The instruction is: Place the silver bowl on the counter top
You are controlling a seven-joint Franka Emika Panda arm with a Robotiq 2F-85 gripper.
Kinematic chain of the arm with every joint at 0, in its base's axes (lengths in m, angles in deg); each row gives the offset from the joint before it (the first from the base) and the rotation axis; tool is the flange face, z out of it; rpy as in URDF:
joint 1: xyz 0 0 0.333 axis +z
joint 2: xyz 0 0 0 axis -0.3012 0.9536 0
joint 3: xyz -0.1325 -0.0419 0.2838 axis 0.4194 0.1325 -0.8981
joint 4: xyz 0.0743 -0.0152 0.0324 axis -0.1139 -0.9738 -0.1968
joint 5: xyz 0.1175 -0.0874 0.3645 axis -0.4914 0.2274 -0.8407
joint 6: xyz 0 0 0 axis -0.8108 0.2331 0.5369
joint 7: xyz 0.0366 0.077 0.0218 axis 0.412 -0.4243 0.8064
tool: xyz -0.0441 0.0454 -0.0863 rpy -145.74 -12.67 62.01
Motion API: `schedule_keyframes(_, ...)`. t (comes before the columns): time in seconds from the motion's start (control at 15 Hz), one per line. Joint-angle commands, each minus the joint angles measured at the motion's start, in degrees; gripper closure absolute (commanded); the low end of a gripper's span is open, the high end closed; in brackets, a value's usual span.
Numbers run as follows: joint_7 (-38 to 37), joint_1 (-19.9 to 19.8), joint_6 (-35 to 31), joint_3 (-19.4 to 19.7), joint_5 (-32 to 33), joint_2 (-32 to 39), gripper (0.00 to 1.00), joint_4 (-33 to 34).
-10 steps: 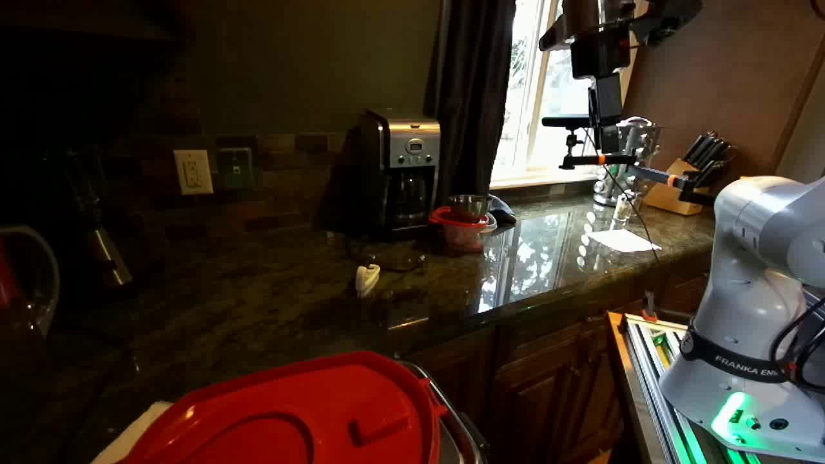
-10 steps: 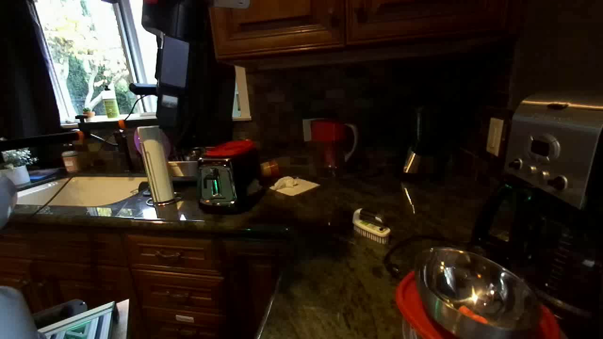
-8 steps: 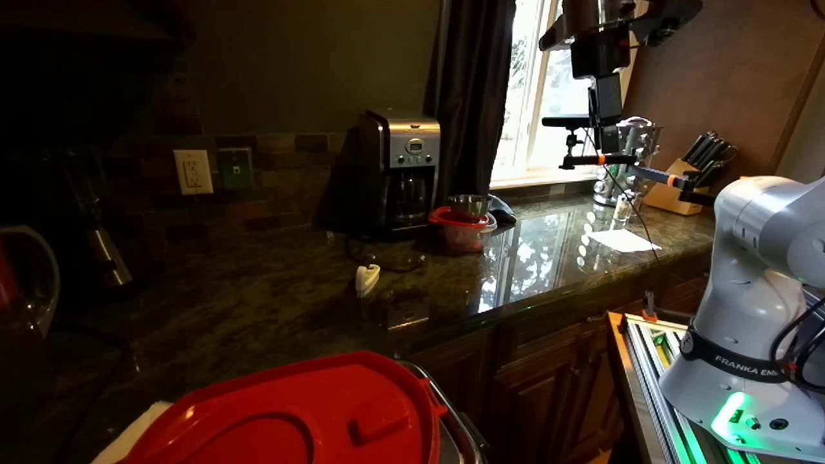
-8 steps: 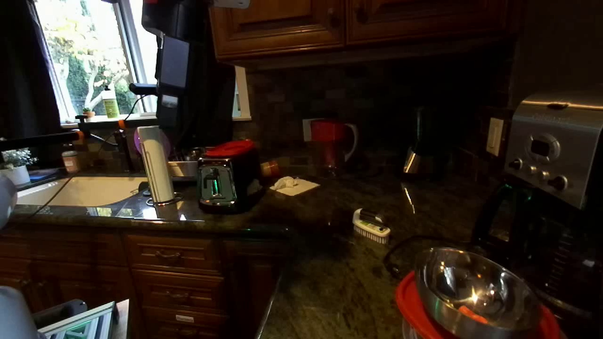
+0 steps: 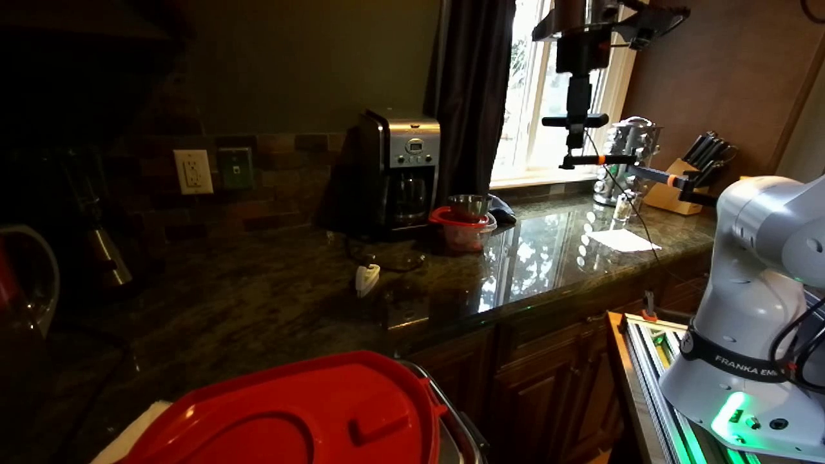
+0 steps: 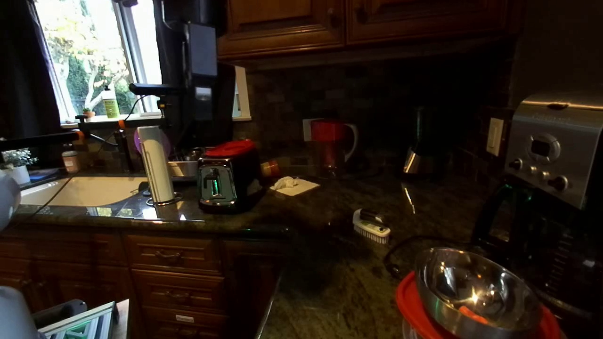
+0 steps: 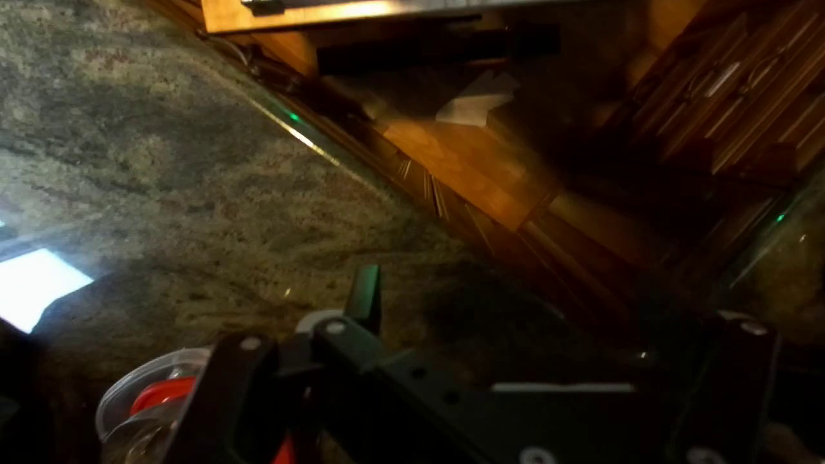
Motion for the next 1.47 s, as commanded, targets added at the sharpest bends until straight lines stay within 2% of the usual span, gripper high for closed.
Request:
schedule_keyframes(0.0,-2.41,-2.93,-10.61,2.51,2.29,2.13,0.0,0.07)
schedule_keyframes(0.2,-4.96,-6.1,-19.34,4.95,1.61,5.39,0.0,0.63)
schedule_keyframes(0.27,-6.07,-7.1,-20.45,5.34,1.54,6.55,0.0,0.96)
schedule_keyframes(0.33,-6.4,-7.48,-19.95,5.57,1.12,7.44,0.0,1.65)
schedule_keyframes(0.4,-4.09,-6.64,-19.42,5.2,1.3,5.32,0.0,0.38)
schedule_keyframes(0.67,-5.12,-7.53,-19.81,5.62,1.3,7.41,0.0,1.36)
schedule_keyframes(0.8,-6.05,-9.04,-27.47,5.89,3.95,9.69,0.0,0.07)
schedule_keyframes(1.0,-4.84,-9.99,-38.83,7.81,4.35,15.28,0.0,-1.24)
schedule_keyframes(1.27,-6.3,-12.51,-49.08,8.9,6.42,26.07,0.0,-0.3)
schedule_keyframes(1.4,-7.42,-13.08,-51.84,8.89,6.92,30.83,0.0,0.39)
